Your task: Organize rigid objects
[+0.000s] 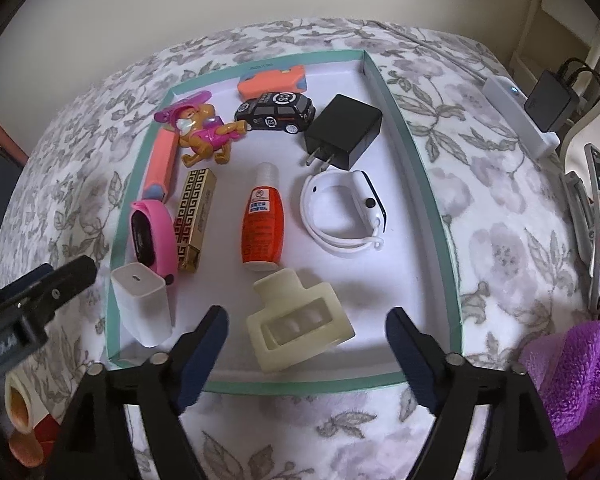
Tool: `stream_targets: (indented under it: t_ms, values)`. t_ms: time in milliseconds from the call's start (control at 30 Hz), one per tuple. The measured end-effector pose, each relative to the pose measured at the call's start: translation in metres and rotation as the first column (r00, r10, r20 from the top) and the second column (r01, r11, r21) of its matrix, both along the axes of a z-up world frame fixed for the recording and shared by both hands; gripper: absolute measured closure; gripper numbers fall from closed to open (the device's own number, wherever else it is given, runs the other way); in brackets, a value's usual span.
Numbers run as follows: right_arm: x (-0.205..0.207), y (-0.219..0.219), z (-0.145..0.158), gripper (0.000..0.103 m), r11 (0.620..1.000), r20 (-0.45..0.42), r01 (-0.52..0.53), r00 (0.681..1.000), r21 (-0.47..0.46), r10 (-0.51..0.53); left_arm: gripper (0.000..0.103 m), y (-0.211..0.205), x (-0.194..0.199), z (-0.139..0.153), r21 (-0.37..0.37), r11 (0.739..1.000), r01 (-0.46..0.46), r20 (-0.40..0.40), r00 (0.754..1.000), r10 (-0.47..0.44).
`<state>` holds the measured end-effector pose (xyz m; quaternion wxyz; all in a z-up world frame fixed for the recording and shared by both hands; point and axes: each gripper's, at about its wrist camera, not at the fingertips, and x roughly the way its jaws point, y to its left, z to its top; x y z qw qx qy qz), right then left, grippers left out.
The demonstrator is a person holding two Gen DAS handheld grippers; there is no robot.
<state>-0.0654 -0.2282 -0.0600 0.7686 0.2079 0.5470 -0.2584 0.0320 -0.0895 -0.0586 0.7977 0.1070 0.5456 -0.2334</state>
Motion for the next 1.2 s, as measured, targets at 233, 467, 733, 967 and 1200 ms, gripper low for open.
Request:
stream_targets:
  t_ms: [233, 467, 733, 967, 1200]
  values:
    - [0.001, 0.012, 0.010, 0.004, 0.999, 0.022, -0.019, 1.000, -0.038, 0.020, 0.010, 0.017, 0.008, -0.005, 0.069, 0.996, -0.064, 0.035, 0.997, 0.062]
    - [0.001, 0.026, 0.022, 0.004, 0.997, 0.031, -0.033, 0.999, -0.076, 0.036, 0.009, 0.026, 0.000, 0.000, 0.075, 0.996, -0.054, 0.041, 0.998, 0.051]
    - [0.000, 0.037, 0.027, 0.004, 0.994, 0.030, -0.048, 0.998, -0.095, 0.051, 0.010, 0.033, -0.010, 0.006, 0.088, 0.995, -0.043, 0.049, 0.998, 0.039]
    - [-0.002, 0.042, 0.032, 0.003, 0.994, 0.042, -0.045, 0.998, -0.104, 0.049, 0.010, 0.038, -0.015, 0.010, 0.095, 0.994, -0.050, 0.062, 0.997, 0.044]
    - [-0.001, 0.047, 0.039, 0.003, 0.991, 0.053, -0.053, 0.997, -0.122, 0.059, 0.010, 0.041, -0.014, 0.009, 0.107, 0.992, -0.070, 0.057, 0.996, 0.064]
